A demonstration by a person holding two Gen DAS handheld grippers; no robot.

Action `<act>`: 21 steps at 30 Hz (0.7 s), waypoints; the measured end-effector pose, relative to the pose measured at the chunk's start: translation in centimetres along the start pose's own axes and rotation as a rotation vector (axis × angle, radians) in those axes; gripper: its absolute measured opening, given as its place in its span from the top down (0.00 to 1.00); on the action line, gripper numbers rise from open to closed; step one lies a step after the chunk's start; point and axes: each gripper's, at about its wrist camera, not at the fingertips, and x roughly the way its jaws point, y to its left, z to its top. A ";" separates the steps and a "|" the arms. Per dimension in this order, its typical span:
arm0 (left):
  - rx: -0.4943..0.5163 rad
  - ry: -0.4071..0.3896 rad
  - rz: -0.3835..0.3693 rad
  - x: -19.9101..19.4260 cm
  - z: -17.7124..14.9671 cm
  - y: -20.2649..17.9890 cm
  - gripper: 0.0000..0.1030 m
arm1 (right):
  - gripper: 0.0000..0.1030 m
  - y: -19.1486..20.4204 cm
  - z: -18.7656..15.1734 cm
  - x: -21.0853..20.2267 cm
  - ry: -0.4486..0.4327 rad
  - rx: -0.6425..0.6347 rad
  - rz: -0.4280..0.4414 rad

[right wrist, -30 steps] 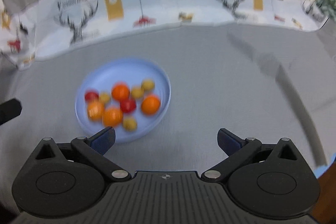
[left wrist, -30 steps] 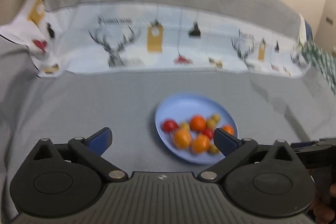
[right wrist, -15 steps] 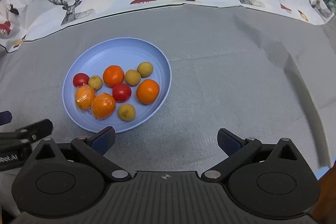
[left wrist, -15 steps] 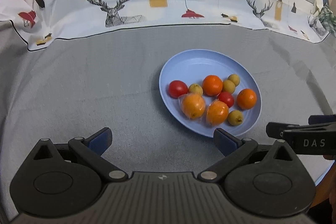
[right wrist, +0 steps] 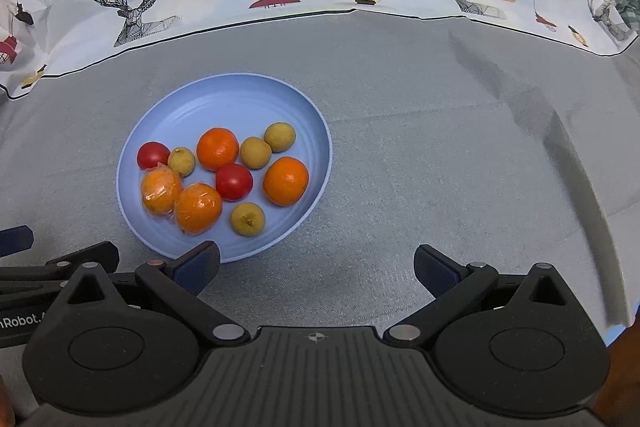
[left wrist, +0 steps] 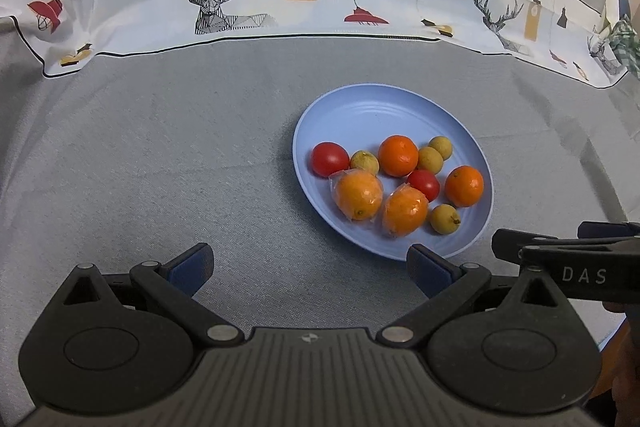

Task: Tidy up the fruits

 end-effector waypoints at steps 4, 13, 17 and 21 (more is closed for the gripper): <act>-0.002 0.005 -0.005 0.1 0.0 0.0 0.00 | 0.01 0.1 0.0 0.1 0.003 -0.003 -0.002; 0.000 0.005 -0.012 0.2 0.0 0.0 0.00 | 0.01 0.3 0.0 0.2 -0.001 -0.011 -0.009; 0.000 0.003 -0.013 0.1 0.0 -0.1 0.00 | 0.01 0.3 0.0 0.2 0.000 -0.011 -0.010; 0.000 0.002 -0.014 0.1 0.0 -0.1 0.00 | 0.01 0.3 0.0 0.1 -0.001 -0.012 -0.010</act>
